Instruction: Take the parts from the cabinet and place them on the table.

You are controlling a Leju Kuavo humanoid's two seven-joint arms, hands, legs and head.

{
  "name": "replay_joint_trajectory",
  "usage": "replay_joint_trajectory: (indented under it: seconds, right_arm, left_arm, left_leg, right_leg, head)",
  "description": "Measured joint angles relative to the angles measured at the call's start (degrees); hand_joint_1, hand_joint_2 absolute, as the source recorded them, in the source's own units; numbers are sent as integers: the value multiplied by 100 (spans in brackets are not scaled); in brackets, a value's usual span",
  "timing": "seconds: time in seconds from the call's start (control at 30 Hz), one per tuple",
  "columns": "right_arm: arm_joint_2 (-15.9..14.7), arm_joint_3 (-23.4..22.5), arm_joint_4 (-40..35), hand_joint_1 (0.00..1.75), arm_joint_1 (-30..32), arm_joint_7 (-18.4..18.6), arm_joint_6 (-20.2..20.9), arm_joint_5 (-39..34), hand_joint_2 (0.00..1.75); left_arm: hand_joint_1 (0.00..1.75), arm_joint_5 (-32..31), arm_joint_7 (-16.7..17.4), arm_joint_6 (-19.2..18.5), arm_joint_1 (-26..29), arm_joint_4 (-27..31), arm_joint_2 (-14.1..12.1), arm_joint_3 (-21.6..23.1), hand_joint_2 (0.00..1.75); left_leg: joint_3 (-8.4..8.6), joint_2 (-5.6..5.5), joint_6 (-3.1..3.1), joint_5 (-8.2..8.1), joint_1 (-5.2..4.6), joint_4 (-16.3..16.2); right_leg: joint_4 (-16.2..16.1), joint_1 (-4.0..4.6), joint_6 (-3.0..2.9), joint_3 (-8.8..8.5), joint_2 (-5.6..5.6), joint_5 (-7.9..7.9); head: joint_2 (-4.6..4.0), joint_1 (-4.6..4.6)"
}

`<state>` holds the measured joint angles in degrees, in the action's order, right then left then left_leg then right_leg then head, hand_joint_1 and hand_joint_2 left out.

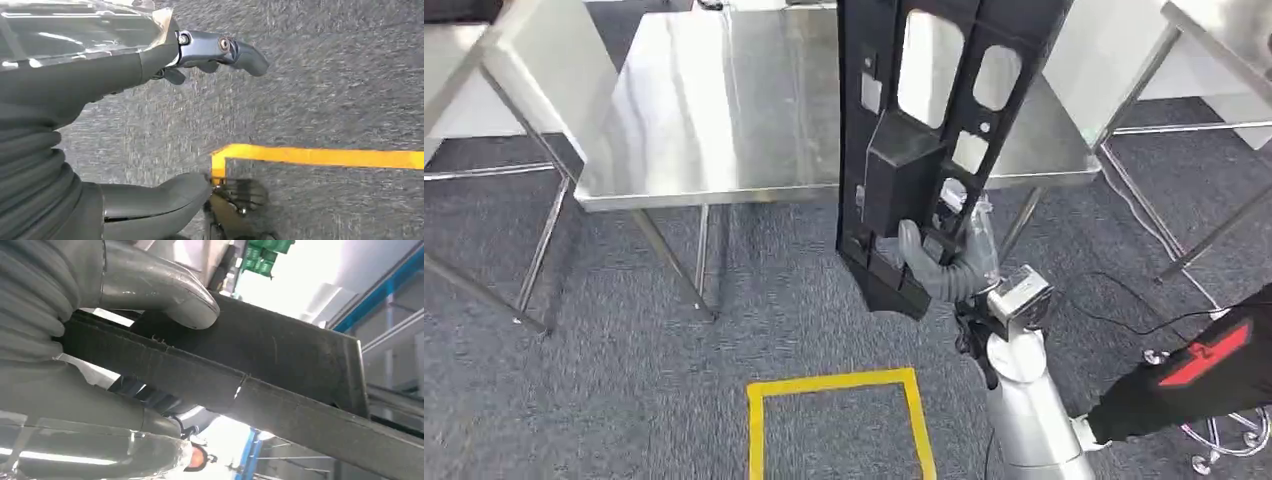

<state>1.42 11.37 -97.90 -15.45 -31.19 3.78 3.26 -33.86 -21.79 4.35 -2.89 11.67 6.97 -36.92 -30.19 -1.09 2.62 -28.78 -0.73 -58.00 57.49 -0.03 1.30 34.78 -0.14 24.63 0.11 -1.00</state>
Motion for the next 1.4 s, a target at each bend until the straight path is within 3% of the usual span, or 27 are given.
replay_joint_trajectory:
  seconds: [0.03, 0.07, 0.1, 0.2, 0.23, 0.27, 0.3, 0.37, 0.4, 0.43, 0.5, 0.6, 0.63, 0.73, 0.77, 0.8, 0.87, 0.9, 0.93, 0.97, 1.0, 1.1, 1.2, 1.23, 1.27, 1.33, 1.4]
  right_arm:
    - [-9, -2, 0, 175, 3, -2, 0, -2, 175]
    - [0, -2, 0, 175, -5, -2, 0, 0, 175]
    - [0, -2, 0, 175, -23, -4, 2, 0, 175]
    - [9, 4, 2, 175, -36, -4, 11, 2, 175]
    - [9, 4, 11, 175, -29, -4, 11, 2, 175]
    - [9, 4, 15, 175, -24, -4, 11, 2, 175]
    - [6, 4, 22, 175, -21, -4, 11, 2, 175]
    - [6, 7, 26, 175, -23, -4, 11, 2, 175]
    - [6, 7, 26, 175, -25, -4, 11, 0, 175]
    - [6, 7, 31, 175, -33, -6, 11, -2, 175]
    - [9, 9, 33, 175, -36, -2, 11, 2, 175]
    - [2, 11, 37, 175, -40, -6, 11, 0, 175]
    - [-2, 17, 37, 175, -62, -9, 11, 0, 175]
    - [-4, 18, 50, 175, -40, -11, 11, -2, 175]
    - [-9, 18, 61, 175, -26, -11, 11, -2, 175]
    - [-20, 15, 68, 175, -19, -11, 11, -2, 175]
    - [-26, 15, 68, 175, -24, -9, 11, -2, 175]
    - [-26, 18, 70, 175, -26, -9, 11, -2, 175]
    - [-29, 15, 81, 175, -27, -13, 11, -9, 175]
    - [-26, 20, 83, 175, -40, -11, 11, -11, 175]
    - [-22, 22, 83, 175, -32, -11, 11, -9, 175]
    - [-20, 18, 81, 175, -46, -11, 2, -13, 175]
    - [-9, 22, 83, 175, -79, -13, 2, -13, 175]
    - [-9, 24, 92, 175, -72, -13, 2, -15, 175]
    - [-9, 22, 96, 175, -66, -13, 0, -15, 175]
    - [-9, 22, 96, 175, -64, -13, 0, -17, 175]
    - [-9, 22, 96, 175, -68, -11, 0, -15, 175]
  left_arm:
    - [0, 0, 0, 2, -3, 2, -2, 0, 175]
    - [0, 0, -2, 0, -2, 7, -28, 0, 175]
    - [0, 0, -11, 2, -12, 7, -17, 0, 175]
    - [0, -20, -17, 4, -15, 4, -15, -4, 175]
    - [0, -24, -17, 4, -1, 4, -15, -9, 175]
    - [0, -26, -17, 7, 2, 4, -15, -15, 175]
    - [0, -26, -20, 11, 0, 4, -15, -26, 175]
    - [0, -33, -26, 44, -2, 7, -24, -37, 175]
    - [0, -33, -26, 50, 0, 2, -20, -41, 175]
    - [0, -35, -28, 55, -8, 2, -20, -50, 175]
    - [0, -37, -33, 61, -4, 7, -20, -70, 175]
    - [0, -37, -37, 63, 3, 4, -11, -83, 175]
    - [0, -37, -37, 63, -15, 6, -17, -85, 175]
    - [0, -37, -37, 61, -24, 4, -17, -85, 175]
    - [0, -37, -37, 61, -17, 4, -13, -85, 175]
    - [0, -37, -37, 61, -5, 4, -6, -85, 175]
    - [0, -37, -37, 61, -4, 4, -6, -87, 175]
    - [0, -37, -37, 61, -1, 4, -6, -87, 175]
    - [0, -37, -39, 65, -10, 0, -8, -92, 175]
    - [0, -37, -44, 77, -26, 0, -6, -94, 175]
    - [0, -39, -44, 77, -21, 0, -6, -96, 175]
    - [0, -48, -46, 85, -13, 7, -35, -125, 175]
    - [0, -57, -48, 92, -35, 7, -15, -138, 175]
    - [0, -57, -48, 92, -20, 7, -13, -140, 175]
    - [0, -59, -48, 92, -6, 7, -13, -140, 175]
    - [0, -59, -48, 92, 0, 7, -17, -144, 175]
    - [0, -59, -52, 92, -4, 7, -22, -144, 175]
  left_leg:
    - [10, 3, -11, -6, -4, -23]
    - [-84, 21, -32, -34, 12, -141]
    - [-198, 34, -63, -70, 12, -419]
    - [-989, 64, -204, -555, 105, -1617]
    - [-1182, 68, -236, -610, 130, -1796]
    - [-1246, 72, -254, -497, 155, -1732]
    - [-1193, 83, -266, -242, 178, -1462]
    - [-793, 100, -270, 470, 206, -438]
    - [-678, 99, -260, 605, 208, -119]
    - [-670, 116, -236, 265, 162, -65]
    - [-621, 93, -95, 347, 140, -43]
    - [-397, 87, 48, 351, 129, 15]
    - [-369, 83, 84, 333, 127, 12]
    - [-321, 66, 118, 252, 102, 9]
    - [-280, 54, 118, 214, 84, 8]
    - [-225, 44, 117, 170, 73, 8]
    - [-80, 21, 97, 72, 67, 9]
    - [-66, 20, 79, 22, 68, 21]
    - [-4, 16, 43, -5, 58, 17]
    - [-16, 13, 2, -34, 54, 26]
    - [21, 20, -32, -46, 49, 15]
    - [-39, 42, -86, -98, 64, -211]
    - [-761, 68, -189, -419, 114, -1375]
    - [-1056, 69, -221, -603, 127, -1722]
    - [-1200, 71, -233, -617, 138, -1793]
    - [-1123, 92, -233, -148, 153, -1252]
    - [-759, 98, -197, 529, 155, -283]
  right_leg:
    - [-20, -92, -18, -70, 20, 10]
    - [-66, -107, -22, -140, 15, 15]
    - [-81, -110, -77, -200, 4, 49]
    - [-80, -110, -156, -281, 7, 138]
    - [-80, -111, -149, -309, 15, 167]
    - [-80, -120, -135, -347, 23, 200]
    - [-80, -129, -116, -400, 31, 238]
    - [-80, -154, -57, -544, 34, 336]
    - [-81, -148, -18, -525, 31, 378]
    - [-68, -116, 26, -578, 41, 403]
    - [-36, -79, 135, -610, 43, 399]
    - [149, -91, 171, -603, 32, 540]
    - [519, -89, 124, -397, 35, 688]
    - [1666, -77, 117, 397, 35, 1036]
    - [1710, -75, 144, 527, 34, 982]
    - [1465, -75, 192, 494, 34, 794]
    - [461, -66, 299, 165, 33, 196]
    - [16, -60, 294, 32, 20, -68]
    - [27, -14, 161, 75, 10, 119]
    - [16, 25, 68, 18, -9, 116]
    - [1, 15, 24, -18, -2, 16]
    - [-57, -75, -53, -186, 21, 59]
    - [-57, -73, -167, -292, 14, 157]
    - [-57, -72, -167, -327, 17, 199]
    - [-57, -72, -164, -368, 23, 232]
    - [-57, -78, -140, -499, 37, 327]
    - [-64, -84, -94, -620, 38, 434]
  head:
    - [0, 8]
    - [0, -3]
    - [0, 8]
    - [0, 17]
    - [0, 28]
    - [0, 26]
    - [0, 26]
    - [0, 26]
    - [0, 32]
    - [0, 50]
    - [0, 41]
    - [-2, 26]
    - [0, 17]
    - [0, 0]
    - [0, 0]
    - [0, 2]
    - [0, 2]
    - [0, -7]
    - [0, 24]
    - [0, -11]
    - [0, -3]
    - [0, -14]
    - [0, 8]
    - [0, 10]
    - [0, 10]
    - [0, 10]
    - [0, 8]
